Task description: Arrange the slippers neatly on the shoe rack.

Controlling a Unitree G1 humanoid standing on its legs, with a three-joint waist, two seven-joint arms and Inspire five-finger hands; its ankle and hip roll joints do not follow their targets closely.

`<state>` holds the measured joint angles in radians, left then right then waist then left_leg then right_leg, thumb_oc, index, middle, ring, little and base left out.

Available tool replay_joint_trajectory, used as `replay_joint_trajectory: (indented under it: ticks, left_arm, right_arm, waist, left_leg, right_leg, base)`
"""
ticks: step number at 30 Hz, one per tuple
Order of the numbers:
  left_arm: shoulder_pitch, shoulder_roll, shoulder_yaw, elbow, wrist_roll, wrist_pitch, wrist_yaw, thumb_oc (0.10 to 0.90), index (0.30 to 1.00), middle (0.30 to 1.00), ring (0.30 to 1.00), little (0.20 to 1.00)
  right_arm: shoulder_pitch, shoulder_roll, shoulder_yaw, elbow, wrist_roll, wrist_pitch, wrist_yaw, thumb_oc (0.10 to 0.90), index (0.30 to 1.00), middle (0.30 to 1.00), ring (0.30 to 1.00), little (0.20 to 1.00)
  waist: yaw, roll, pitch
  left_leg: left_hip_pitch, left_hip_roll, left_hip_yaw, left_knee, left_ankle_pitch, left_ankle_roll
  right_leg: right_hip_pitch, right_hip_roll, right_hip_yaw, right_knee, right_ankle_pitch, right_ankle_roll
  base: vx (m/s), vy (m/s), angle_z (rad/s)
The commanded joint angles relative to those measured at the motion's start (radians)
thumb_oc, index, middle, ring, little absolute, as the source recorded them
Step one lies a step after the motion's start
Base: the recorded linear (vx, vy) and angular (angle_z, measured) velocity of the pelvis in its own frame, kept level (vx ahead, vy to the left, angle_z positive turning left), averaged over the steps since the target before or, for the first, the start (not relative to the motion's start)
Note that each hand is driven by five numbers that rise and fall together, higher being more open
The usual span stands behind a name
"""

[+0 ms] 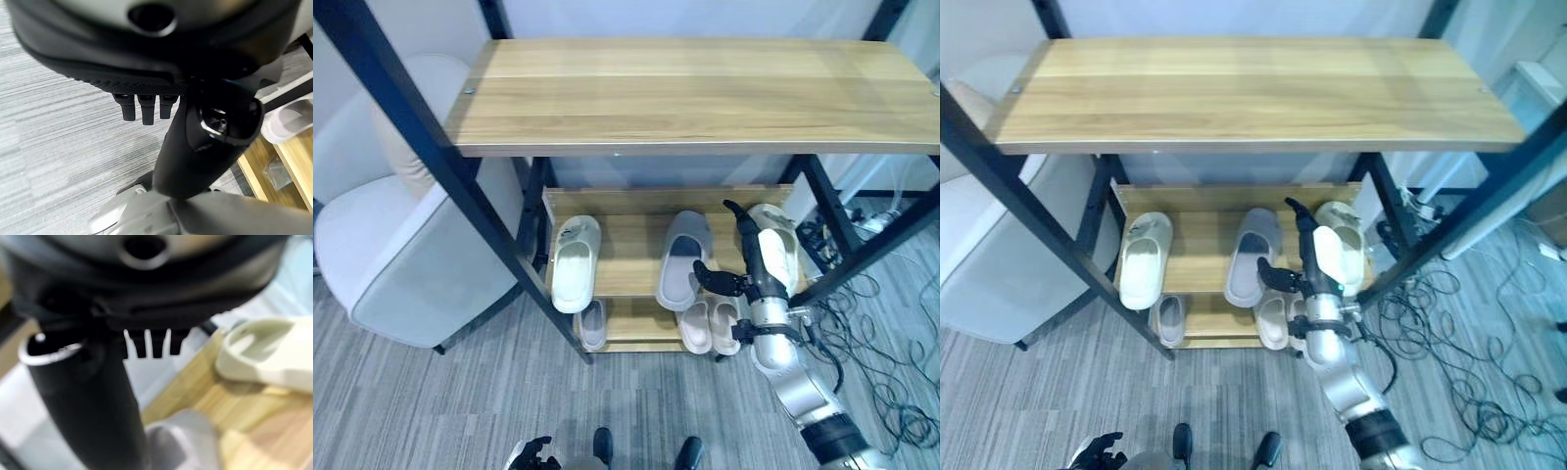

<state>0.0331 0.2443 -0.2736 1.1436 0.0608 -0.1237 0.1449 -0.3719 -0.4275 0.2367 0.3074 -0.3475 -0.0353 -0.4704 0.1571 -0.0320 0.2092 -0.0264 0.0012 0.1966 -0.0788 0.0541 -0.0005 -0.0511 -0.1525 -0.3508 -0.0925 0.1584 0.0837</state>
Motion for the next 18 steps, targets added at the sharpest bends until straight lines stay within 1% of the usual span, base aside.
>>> replay_joint_trajectory:
  ticks: [1, 4, 8, 9, 11, 14, 18]
  left_arm:
    - [-0.012, -0.065, -0.100, 0.069, 0.017, 0.002, -0.002, 0.800, 0.900, 0.900, 0.900, 0.900]
    - [-0.010, -0.064, -0.105, 0.070, 0.014, 0.001, -0.004, 0.800, 0.900, 0.900, 0.900, 0.900]
    - [-0.004, -0.057, -0.118, 0.071, 0.005, -0.001, -0.007, 0.800, 0.900, 0.900, 0.900, 0.900]
    - [-0.002, -0.059, -0.122, 0.074, 0.000, -0.001, -0.005, 0.800, 0.900, 0.900, 0.900, 0.900]
    - [-0.004, -0.061, -0.125, 0.075, -0.011, 0.000, -0.003, 0.800, 0.900, 0.900, 0.900, 0.900]
    - [0.000, -0.062, -0.110, 0.076, -0.013, 0.005, -0.002, 0.800, 0.900, 0.900, 0.900, 0.900]
    - [0.011, -0.065, -0.088, 0.081, -0.002, 0.010, -0.005, 0.800, 0.900, 0.900, 0.900, 0.900]
  right_arm:
    - [-0.041, -0.050, -0.008, -0.048, -0.014, -0.018, -0.092, 0.800, 0.900, 0.900, 0.900, 0.900]
    - [-0.073, -0.058, 0.004, 0.015, -0.022, -0.006, -0.102, 0.800, 0.900, 0.900, 0.900, 0.900]
    - [-0.158, -0.066, 0.044, 0.156, 0.008, 0.007, -0.105, 0.800, 0.900, 0.900, 0.900, 0.900]
    - [-0.183, -0.068, 0.062, 0.199, 0.010, 0.013, -0.103, 0.400, 0.300, 0.300, 0.300, 0.300]
    - [-0.202, -0.066, 0.074, 0.217, 0.019, 0.017, -0.103, 0.400, 0.300, 0.300, 0.300, 0.300]
    - [-0.168, -0.064, 0.068, 0.178, 0.011, 0.012, -0.092, 0.400, 0.300, 0.300, 0.300, 0.300]
    - [-0.073, -0.077, 0.033, 0.056, -0.016, -0.001, -0.071, 0.400, 0.300, 0.300, 0.300, 0.300]
  waist:
    - [0.037, 0.029, -0.068]
    - [0.048, 0.027, -0.067]
    - [0.071, 0.026, -0.060]
    - [0.075, 0.025, -0.060]
    - [0.077, 0.024, -0.061]
    - [0.071, 0.026, -0.066]
    - [0.055, 0.027, -0.076]
  left_leg:
    - [-0.044, 0.020, -0.117, -0.008, -0.022, -0.051]
    - [-0.050, 0.018, -0.125, -0.008, -0.020, -0.053]
    - [-0.064, 0.016, -0.138, -0.008, -0.012, -0.056]
    - [-0.067, 0.015, -0.140, -0.008, -0.010, -0.058]
    - [-0.070, 0.015, -0.142, -0.008, -0.009, -0.061]
    - [-0.064, 0.016, -0.142, -0.008, -0.012, -0.062]
    - [-0.047, 0.018, -0.135, -0.008, -0.019, -0.062]
  right_leg:
    - [0.016, -0.005, 0.025, 0.005, -0.056, 0.109]
    - [0.014, -0.008, 0.014, 0.005, -0.054, 0.109]
    - [0.007, -0.012, -0.002, 0.005, -0.049, 0.110]
    - [0.006, -0.013, -0.004, 0.005, -0.048, 0.109]
    - [0.005, -0.013, -0.005, 0.005, -0.049, 0.108]
    - [0.012, -0.014, -0.009, 0.005, -0.052, 0.108]
    - [0.024, -0.012, -0.007, 0.005, -0.059, 0.108]
  base:
    - [-0.04, 0.044, 0.22]
    - [-0.01, 0.025, 0.34]
    - [-0.02, 0.016, 0.16]
    - [-0.01, 0.016, 0.08]
    - [0.00, 0.011, 0.04]
    - [0.00, 0.000, 0.00]
    - [0.01, -0.002, 0.00]
